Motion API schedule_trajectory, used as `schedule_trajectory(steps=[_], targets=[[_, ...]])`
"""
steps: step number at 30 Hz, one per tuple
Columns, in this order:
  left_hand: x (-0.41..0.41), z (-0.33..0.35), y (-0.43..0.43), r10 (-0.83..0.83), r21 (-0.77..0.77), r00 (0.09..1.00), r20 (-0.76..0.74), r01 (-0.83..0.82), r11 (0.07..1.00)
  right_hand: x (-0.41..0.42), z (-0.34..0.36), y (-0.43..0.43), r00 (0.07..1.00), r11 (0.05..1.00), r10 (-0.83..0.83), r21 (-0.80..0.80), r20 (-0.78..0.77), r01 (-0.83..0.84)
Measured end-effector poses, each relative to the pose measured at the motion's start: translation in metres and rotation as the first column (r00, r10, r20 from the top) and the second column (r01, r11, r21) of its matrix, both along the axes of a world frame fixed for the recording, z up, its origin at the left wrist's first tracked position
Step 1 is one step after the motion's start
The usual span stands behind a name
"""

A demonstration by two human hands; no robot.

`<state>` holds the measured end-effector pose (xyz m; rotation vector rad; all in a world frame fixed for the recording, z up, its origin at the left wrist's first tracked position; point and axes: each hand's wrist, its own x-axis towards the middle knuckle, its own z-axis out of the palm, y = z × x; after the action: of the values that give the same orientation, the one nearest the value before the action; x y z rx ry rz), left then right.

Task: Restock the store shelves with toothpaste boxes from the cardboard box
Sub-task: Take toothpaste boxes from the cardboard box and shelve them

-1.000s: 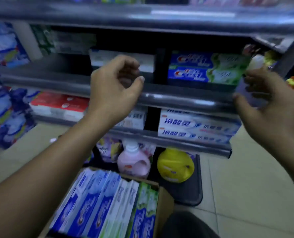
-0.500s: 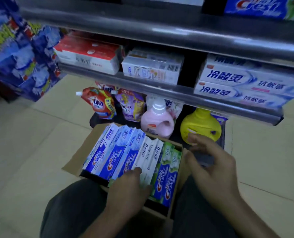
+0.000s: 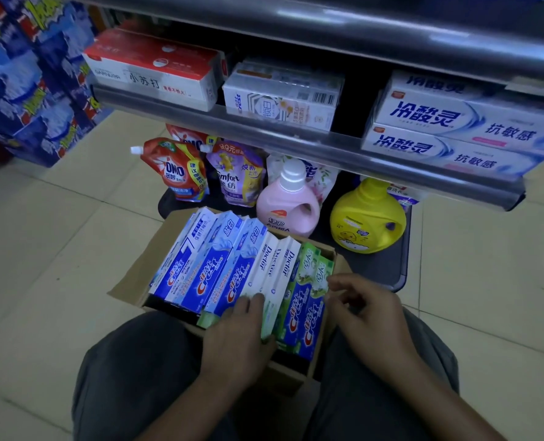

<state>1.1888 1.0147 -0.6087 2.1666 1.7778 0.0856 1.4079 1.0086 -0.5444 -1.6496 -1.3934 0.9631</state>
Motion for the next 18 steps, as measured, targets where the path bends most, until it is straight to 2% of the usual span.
schedule_trajectory(steps=[4, 7, 13, 18], targets=[[0.015, -0.001, 0.008, -0.284, 0.126, 0.955, -0.086, 0.293, 0.948, -0.004, -0.005, -0.002, 0.999, 1.000, 0.016, 0.012, 0.043, -0.017], [0.024, -0.002, 0.022, -0.428, 0.103, 0.889, -0.162, 0.447, 0.888, -0.006, -0.009, -0.003, 0.998, 1.000, 0.009, -0.002, 0.066, -0.009], [0.037, -0.005, 0.031, -0.521, 0.002, 0.788, -0.328, 0.553, 0.833, -0.004, -0.011, -0.005, 0.998, 1.000, -0.010, 0.008, 0.063, 0.010], [0.031, -0.008, 0.033, -0.549, 0.012, 0.792, -0.267, 0.572, 0.820, 0.001, -0.012, -0.007, 0.999, 1.000, -0.012, -0.011, 0.041, 0.012]])
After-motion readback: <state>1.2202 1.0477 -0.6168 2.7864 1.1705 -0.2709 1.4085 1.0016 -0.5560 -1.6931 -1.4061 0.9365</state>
